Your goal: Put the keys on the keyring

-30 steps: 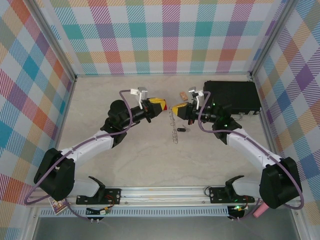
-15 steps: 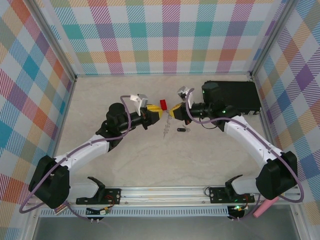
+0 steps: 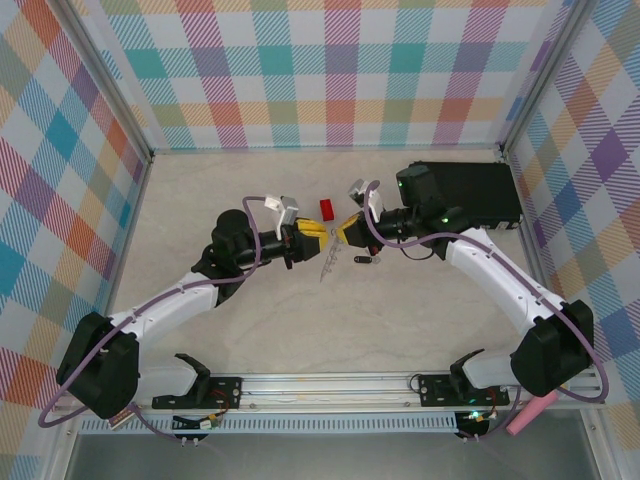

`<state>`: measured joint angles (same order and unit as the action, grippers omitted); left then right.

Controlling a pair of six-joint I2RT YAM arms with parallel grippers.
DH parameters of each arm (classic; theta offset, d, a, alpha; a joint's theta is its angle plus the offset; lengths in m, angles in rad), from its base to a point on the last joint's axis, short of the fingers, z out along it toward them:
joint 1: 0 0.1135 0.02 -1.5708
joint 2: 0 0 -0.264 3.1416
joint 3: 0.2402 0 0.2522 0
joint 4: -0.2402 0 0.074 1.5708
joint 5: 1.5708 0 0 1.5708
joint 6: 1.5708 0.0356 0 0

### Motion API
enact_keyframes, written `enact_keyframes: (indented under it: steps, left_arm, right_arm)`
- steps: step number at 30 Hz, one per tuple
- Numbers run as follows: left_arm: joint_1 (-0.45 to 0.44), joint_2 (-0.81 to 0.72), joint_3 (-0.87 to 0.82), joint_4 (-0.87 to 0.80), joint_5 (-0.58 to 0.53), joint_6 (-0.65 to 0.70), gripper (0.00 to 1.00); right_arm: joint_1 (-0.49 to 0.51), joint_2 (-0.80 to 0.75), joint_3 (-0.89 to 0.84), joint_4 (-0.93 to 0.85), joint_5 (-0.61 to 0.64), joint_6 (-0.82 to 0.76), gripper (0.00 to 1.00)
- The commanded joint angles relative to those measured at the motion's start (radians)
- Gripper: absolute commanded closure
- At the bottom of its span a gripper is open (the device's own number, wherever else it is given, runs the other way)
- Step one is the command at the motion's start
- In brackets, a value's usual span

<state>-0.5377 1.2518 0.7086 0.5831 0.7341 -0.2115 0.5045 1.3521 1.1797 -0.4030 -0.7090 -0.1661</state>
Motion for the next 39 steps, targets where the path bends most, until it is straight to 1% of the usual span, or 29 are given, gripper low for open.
enact_keyframes:
  steps: [1, 10, 15, 20, 23, 25, 28, 30, 31, 33, 34, 39]
  left_arm:
    - [0.007, 0.020, 0.018, 0.048, 0.065, -0.023, 0.69]
    - [0.007, 0.060, 0.041, 0.096, 0.098, -0.062, 0.69]
    - [0.007, 0.068, 0.051, 0.124, 0.124, -0.086, 0.71]
    - [0.007, 0.068, 0.055, 0.110, 0.129, -0.081, 0.77]
    - [0.007, 0.070, 0.060, 0.101, 0.133, -0.079, 0.87]
    - [0.007, 0.070, 0.060, 0.100, 0.129, -0.079, 0.90]
    - [0.007, 0.069, 0.057, 0.109, 0.113, -0.082, 0.98]
    - [0.005, 0.066, 0.050, 0.133, 0.088, -0.092, 1.00]
    - [0.005, 0.064, 0.047, 0.153, 0.079, -0.100, 1.00]
    - [0.003, 0.066, 0.045, 0.194, 0.068, -0.126, 1.00]
    - [0.002, 0.066, 0.045, 0.211, 0.065, -0.136, 1.00]
    - [-0.014, 0.058, 0.058, 0.244, 0.040, -0.150, 1.00]
  right_arm:
    - [0.008, -0.005, 0.020, 0.008, -0.065, -0.018, 1.00]
    - [0.011, -0.011, 0.012, 0.024, -0.101, -0.013, 1.00]
    - [0.012, -0.006, 0.009, 0.020, -0.108, -0.015, 1.00]
    - [0.012, -0.012, 0.003, 0.026, -0.108, -0.015, 1.00]
    - [0.013, -0.013, 0.001, 0.028, -0.109, -0.015, 1.00]
    - [0.012, -0.016, 0.000, 0.030, -0.110, -0.014, 1.00]
    - [0.012, -0.028, -0.013, 0.052, -0.102, 0.000, 1.00]
    - [0.012, -0.046, -0.032, 0.088, -0.090, 0.018, 1.00]
    - [0.012, -0.059, -0.047, 0.115, -0.078, 0.033, 0.90]
    - [0.012, -0.091, -0.081, 0.180, -0.046, 0.060, 0.82]
    - [0.011, -0.107, -0.099, 0.207, -0.026, 0.098, 0.79]
    - [-0.001, -0.193, -0.200, 0.385, 0.071, 0.200, 0.76]
